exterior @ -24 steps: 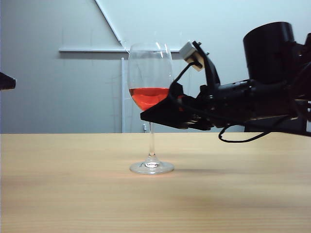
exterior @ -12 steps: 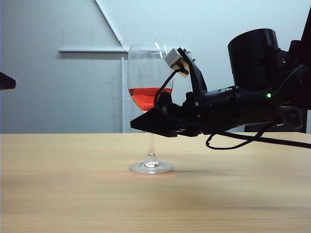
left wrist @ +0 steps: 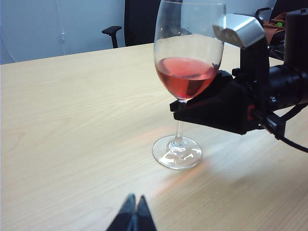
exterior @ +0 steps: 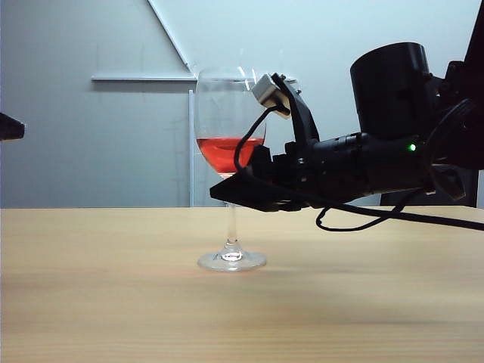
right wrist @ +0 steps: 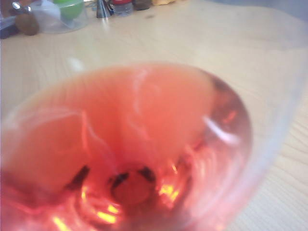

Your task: Gently pick up the goblet, rotate it counterclockwise for two full turns (viewing from above), and then place it back on the table.

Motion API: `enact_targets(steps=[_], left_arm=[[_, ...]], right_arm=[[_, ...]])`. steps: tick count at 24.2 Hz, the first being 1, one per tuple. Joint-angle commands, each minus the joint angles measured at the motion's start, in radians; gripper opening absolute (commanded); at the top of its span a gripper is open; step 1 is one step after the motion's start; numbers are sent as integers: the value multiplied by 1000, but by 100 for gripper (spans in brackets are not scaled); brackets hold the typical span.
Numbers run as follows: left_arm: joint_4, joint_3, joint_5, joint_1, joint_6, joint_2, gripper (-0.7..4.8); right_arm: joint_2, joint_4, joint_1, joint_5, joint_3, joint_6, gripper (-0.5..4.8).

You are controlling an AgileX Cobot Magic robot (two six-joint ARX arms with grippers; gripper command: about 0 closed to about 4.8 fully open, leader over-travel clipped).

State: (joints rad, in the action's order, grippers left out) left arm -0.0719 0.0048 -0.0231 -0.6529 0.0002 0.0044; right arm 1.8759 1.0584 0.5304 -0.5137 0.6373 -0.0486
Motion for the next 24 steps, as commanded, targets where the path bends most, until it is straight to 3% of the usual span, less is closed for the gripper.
enact_targets(steps=[1, 4, 13, 19, 24], left_arm=[[5, 4, 1, -1, 0, 2, -5], [5, 4, 1, -1, 0, 2, -5], [5, 4, 1, -1, 0, 2, -5], [5, 4, 1, -1, 0, 2, -5], [5, 4, 1, -2, 0, 2, -5]], right_arm=[[-3, 24, 2, -1, 3, 9, 133], [-3, 24, 2, -2, 3, 23, 79], [-3, 24, 2, -2, 3, 24, -1], [-3, 65, 2, 0, 3, 32, -2], [-3, 123, 2, 14, 3, 129, -2]])
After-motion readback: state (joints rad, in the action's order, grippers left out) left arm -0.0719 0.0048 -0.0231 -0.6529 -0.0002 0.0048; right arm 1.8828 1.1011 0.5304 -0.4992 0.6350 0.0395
